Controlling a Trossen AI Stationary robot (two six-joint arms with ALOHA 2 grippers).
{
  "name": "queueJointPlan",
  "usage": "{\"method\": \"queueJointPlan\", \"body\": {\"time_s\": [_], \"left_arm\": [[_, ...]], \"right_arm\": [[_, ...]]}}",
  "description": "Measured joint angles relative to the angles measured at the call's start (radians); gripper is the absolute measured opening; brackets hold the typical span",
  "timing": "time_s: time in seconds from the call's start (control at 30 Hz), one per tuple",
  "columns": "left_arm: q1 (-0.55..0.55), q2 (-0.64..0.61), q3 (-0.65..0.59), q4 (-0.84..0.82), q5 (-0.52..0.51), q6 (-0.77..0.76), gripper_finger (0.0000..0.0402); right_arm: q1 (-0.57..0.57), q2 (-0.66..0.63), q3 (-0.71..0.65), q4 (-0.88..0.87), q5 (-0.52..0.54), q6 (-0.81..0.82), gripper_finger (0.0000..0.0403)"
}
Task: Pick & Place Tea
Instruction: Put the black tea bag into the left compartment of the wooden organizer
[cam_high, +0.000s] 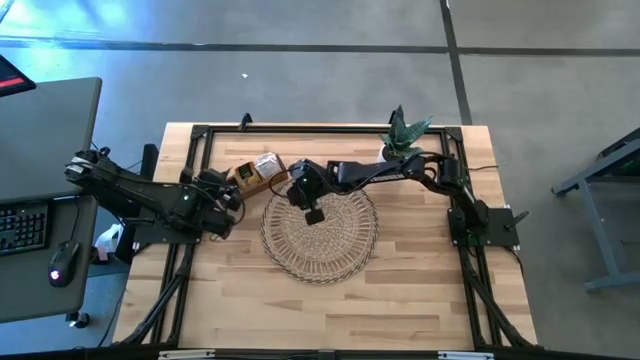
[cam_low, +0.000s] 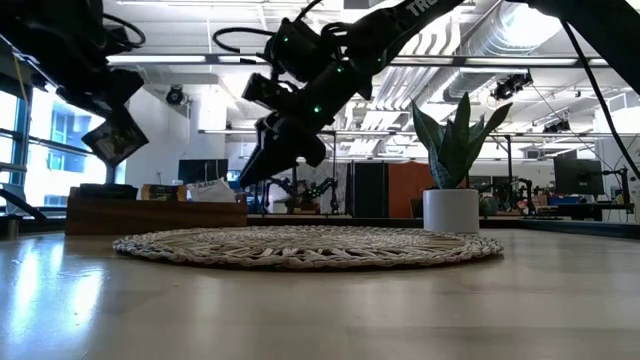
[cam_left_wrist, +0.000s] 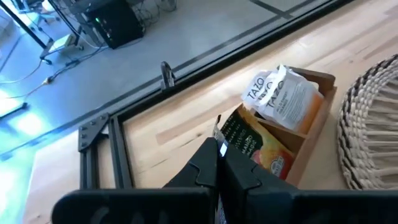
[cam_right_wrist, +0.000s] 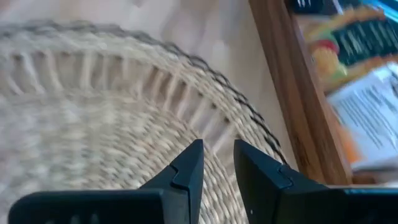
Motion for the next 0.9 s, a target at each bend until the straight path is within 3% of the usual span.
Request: {"method": "queueJointPlan", "body": {"time_s": [0.17, 0.37, 0.63, 0.9], "left_arm": [[0.001, 0.0, -0.092, 0.066, -0.016, -0.005, 0.0], [0.001, -0.004, -0.212, 0.191, -0.106, -0.041, 0.0], [0.0, -0.004, -0.346, 0.36, -0.1, -0.027, 0.0], [0.0, -0.004, -0.372, 0.433, -0.109, -0.027, 0.0001]], "right_arm": [[0.002, 0.0, 0.0, 0.001, -0.031, -0.001, 0.0086], [0.001, 0.0, 0.0, 0.002, -0.031, -0.001, 0.0083], [0.001, 0.0, 0.0, 0.003, -0.033, -0.001, 0.0083], [0.001, 0.0, 0.0, 0.012, -0.033, -0.002, 0.0083]]}}
